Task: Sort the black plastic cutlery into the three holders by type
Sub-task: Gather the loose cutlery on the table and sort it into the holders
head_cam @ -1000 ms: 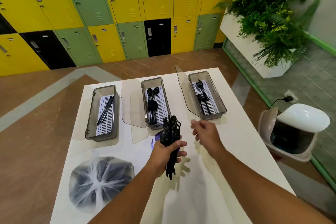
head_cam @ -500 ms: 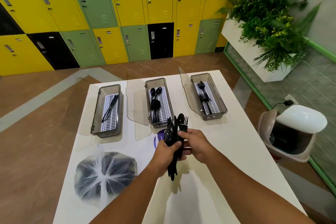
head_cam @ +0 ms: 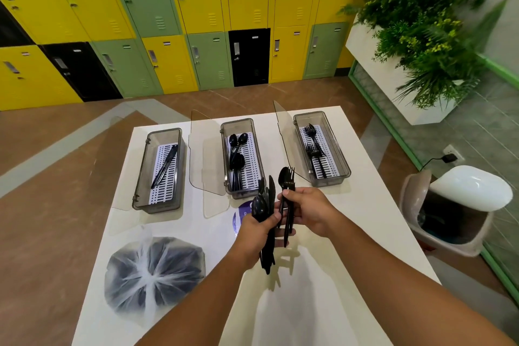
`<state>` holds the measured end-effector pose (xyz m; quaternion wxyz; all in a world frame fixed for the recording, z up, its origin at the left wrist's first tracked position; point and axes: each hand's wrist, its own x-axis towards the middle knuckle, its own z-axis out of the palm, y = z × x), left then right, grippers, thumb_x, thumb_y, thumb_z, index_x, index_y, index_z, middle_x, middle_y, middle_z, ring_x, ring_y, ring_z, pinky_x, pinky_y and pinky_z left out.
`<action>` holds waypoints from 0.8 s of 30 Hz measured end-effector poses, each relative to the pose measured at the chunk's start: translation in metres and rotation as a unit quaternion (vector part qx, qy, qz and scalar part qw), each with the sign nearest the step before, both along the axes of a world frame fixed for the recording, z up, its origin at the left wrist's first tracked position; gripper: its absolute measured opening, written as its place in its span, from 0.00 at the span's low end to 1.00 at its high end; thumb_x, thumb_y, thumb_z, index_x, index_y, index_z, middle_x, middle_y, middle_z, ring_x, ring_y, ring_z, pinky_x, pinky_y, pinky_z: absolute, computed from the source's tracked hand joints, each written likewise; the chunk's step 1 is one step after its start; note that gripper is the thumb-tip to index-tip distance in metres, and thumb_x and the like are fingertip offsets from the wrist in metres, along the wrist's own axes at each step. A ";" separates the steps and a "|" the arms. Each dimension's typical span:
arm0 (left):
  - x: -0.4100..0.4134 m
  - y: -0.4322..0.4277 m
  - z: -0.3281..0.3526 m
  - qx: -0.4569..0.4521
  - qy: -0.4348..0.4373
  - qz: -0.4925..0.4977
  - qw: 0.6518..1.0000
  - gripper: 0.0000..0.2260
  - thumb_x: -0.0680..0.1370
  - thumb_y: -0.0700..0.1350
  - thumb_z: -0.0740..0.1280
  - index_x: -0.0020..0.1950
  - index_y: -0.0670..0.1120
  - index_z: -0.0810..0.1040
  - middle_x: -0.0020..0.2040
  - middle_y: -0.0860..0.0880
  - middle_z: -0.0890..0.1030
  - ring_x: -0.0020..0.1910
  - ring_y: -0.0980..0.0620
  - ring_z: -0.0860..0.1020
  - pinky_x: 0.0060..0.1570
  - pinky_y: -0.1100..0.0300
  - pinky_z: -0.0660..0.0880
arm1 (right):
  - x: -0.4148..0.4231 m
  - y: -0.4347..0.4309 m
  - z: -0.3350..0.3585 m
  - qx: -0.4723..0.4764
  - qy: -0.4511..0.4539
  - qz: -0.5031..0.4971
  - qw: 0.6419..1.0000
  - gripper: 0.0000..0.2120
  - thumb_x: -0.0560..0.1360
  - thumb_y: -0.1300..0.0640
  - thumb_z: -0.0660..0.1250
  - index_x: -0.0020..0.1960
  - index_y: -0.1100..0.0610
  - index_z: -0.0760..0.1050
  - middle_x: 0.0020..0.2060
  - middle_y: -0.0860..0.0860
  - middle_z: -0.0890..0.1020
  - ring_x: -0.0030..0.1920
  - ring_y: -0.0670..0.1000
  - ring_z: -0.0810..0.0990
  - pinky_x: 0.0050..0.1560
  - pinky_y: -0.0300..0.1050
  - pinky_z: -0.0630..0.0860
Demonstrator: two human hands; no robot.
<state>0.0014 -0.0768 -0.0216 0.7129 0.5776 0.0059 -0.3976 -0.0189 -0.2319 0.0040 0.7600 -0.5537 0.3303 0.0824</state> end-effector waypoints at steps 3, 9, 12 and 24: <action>0.004 -0.006 -0.002 0.010 0.002 0.000 1.000 0.10 0.83 0.42 0.64 0.63 0.42 0.79 0.54 0.42 0.86 0.50 0.38 0.85 0.42 0.51 0.81 | 0.008 -0.008 -0.002 -0.016 0.002 -0.019 1.000 0.09 0.82 0.58 0.63 0.49 0.63 0.77 0.42 0.62 0.85 0.42 0.62 0.84 0.46 0.59 0.82; 0.009 -0.007 -0.011 0.017 0.023 0.006 1.000 0.06 0.83 0.41 0.64 0.55 0.39 0.78 0.49 0.41 0.86 0.44 0.41 0.86 0.37 0.54 0.81 | 0.023 -0.037 0.006 -0.125 0.015 -0.025 0.992 0.12 0.83 0.55 0.60 0.45 0.60 0.75 0.29 0.56 0.78 0.24 0.52 0.73 0.27 0.42 0.73; 0.011 -0.006 -0.013 0.012 0.025 0.005 1.000 0.07 0.83 0.41 0.63 0.56 0.39 0.78 0.49 0.41 0.86 0.43 0.42 0.85 0.37 0.55 0.80 | 0.026 -0.055 0.014 -0.146 0.046 0.038 0.987 0.11 0.82 0.55 0.62 0.43 0.59 0.75 0.25 0.52 0.70 0.21 0.48 0.62 0.24 0.37 0.62; 0.020 -0.014 -0.016 0.020 0.022 0.022 0.999 0.08 0.84 0.41 0.62 0.57 0.39 0.78 0.50 0.40 0.86 0.44 0.41 0.85 0.38 0.54 0.81 | 0.012 -0.049 0.006 -0.160 0.033 0.120 0.979 0.09 0.81 0.62 0.65 0.55 0.67 0.77 0.40 0.63 0.85 0.33 0.56 0.82 0.38 0.49 0.80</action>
